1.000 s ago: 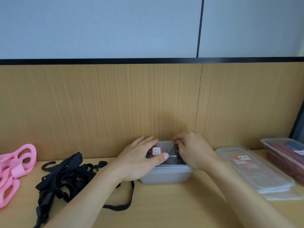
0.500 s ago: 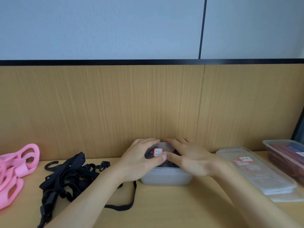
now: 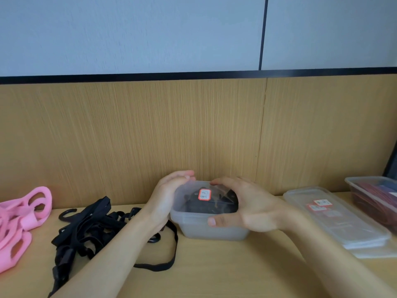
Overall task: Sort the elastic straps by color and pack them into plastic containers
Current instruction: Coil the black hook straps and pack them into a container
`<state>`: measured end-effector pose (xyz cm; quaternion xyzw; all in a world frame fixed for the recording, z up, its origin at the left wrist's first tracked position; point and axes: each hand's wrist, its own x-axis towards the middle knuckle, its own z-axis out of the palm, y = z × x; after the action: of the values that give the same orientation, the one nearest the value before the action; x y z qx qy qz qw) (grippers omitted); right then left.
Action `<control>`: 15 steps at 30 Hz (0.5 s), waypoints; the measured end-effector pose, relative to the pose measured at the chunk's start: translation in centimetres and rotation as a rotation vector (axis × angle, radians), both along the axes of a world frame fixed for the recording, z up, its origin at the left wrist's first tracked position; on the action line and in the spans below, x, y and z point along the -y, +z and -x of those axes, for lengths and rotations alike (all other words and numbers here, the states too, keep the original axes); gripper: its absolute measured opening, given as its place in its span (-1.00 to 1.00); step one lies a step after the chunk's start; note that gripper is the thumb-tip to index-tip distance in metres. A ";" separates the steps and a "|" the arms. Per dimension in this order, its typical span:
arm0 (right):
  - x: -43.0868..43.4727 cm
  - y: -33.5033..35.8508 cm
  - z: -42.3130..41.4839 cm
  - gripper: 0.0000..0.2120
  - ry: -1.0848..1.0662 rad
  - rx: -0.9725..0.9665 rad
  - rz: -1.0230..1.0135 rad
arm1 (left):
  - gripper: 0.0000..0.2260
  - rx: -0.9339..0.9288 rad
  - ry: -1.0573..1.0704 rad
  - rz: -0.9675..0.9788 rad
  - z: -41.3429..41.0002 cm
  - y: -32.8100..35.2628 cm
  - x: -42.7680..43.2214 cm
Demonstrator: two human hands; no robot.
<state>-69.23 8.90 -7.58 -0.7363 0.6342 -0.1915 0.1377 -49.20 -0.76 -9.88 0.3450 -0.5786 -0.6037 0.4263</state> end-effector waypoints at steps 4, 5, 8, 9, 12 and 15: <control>0.1 0.0 0.1 -0.06 -0.029 0.090 0.029 | -0.76 -0.049 0.004 -0.024 -0.2 0.0 0.2; 0.1 -0.1 0.2 -0.06 -0.033 0.104 0.037 | -0.75 -0.067 0.008 -0.036 -0.3 0.0 0.3; 0.2 -0.2 0.2 -0.08 -0.028 0.136 0.055 | -0.71 -0.087 -0.017 -0.039 -0.3 0.1 0.4; 0.2 -0.3 0.2 -0.08 -0.026 0.145 0.058 | -0.71 -0.080 -0.026 -0.030 -0.4 0.1 0.4; 0.2 -0.4 0.2 -0.08 -0.025 0.179 0.073 | -0.68 -0.066 -0.060 -0.009 -0.6 0.0 0.4; 0.3 -0.4 0.3 -0.11 -0.021 0.246 0.111 | -0.59 -0.031 -0.134 0.011 -0.7 0.0 0.2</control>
<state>-69.53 8.63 -8.00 -0.7069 0.6087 -0.3166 0.1717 -48.52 -0.97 -9.83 0.2935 -0.5971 -0.6330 0.3958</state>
